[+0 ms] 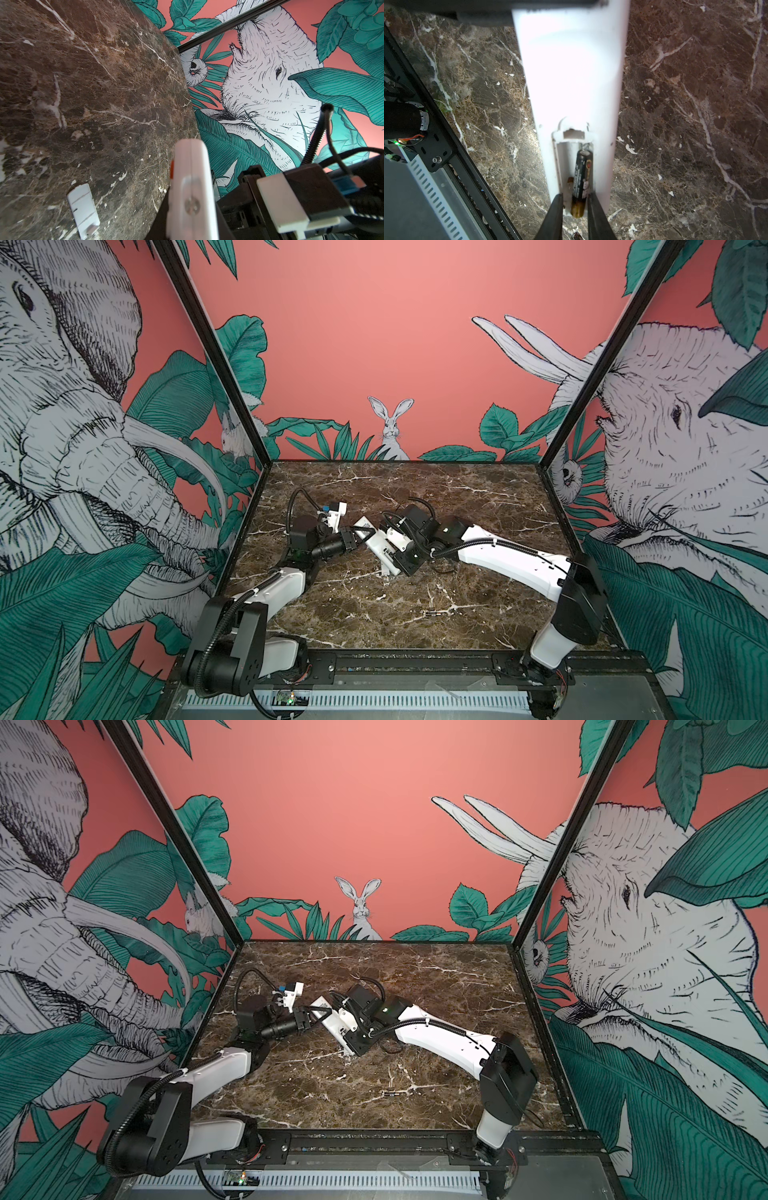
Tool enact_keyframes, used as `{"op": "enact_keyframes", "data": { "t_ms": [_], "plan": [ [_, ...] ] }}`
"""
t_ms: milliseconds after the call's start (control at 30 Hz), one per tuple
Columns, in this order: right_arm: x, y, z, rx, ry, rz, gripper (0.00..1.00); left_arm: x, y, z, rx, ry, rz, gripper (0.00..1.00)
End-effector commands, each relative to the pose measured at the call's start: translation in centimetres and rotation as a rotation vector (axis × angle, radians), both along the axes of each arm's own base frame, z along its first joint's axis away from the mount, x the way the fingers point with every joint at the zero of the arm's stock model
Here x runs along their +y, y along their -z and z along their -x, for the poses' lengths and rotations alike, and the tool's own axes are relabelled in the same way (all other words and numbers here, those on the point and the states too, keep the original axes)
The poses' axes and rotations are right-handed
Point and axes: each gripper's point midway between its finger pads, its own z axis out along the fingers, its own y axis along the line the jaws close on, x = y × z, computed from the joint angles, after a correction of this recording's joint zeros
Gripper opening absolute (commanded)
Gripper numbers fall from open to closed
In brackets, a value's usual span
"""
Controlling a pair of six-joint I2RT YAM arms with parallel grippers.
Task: Load the batteries into the remote control
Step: 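Press the second battery into the compartment with the right gripper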
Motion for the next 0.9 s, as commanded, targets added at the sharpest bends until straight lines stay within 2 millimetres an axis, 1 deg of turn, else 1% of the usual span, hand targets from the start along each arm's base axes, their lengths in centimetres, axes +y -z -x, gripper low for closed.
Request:
{"op": "enact_keyframes", "data": {
  "t_ms": [0, 433, 867],
  "plan": [
    [0.17, -1.28, -0.25, -0.039, -0.013, -0.003, 0.23, 0.04, -0.7, 0.25, -0.031, 0.017, 0.022, 0.0],
    [0.69, -1.31, 0.12, -0.034, -0.034, -0.008, 0.22, 0.29, -0.35, 0.0, -0.019, 0.007, 0.025, 0.0],
    [1.02, -0.47, 0.28, -0.036, -0.042, 0.017, 0.2, 0.61, -0.34, -0.19, -0.009, -0.004, 0.033, 0.0]
  ]
}}
